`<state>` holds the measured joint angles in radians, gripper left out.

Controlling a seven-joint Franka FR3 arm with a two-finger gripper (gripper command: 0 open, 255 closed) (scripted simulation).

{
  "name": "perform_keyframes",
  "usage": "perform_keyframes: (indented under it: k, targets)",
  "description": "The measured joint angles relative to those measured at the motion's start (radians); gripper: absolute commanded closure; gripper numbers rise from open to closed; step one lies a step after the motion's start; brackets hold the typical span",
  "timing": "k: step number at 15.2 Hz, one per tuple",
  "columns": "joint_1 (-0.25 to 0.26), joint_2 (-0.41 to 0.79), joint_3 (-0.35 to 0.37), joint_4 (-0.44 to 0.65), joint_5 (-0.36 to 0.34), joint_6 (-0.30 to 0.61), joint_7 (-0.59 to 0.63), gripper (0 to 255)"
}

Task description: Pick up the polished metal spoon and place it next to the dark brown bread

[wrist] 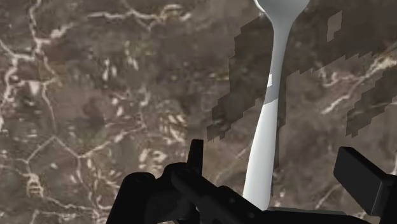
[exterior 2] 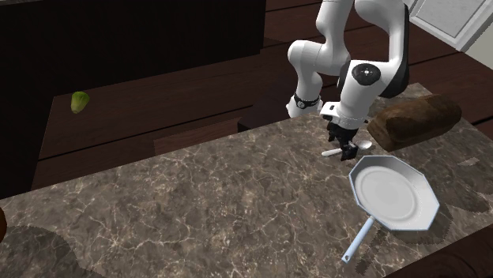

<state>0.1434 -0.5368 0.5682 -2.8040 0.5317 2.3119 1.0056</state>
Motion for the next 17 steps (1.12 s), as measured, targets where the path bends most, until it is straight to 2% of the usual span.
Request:
perform_keyframes:
  k: [5, 6, 17]
  targets:
    - [0.0, 0.005, 0.002, -0.001, 0.001, 0.007, 0.0, 0]
    - [0.0, 0.005, 0.002, -0.001, 0.001, 0.007, 0.0, 255]
    - [0.001, -0.005, -0.002, 0.002, -0.002, -0.005, 0.002, 255]
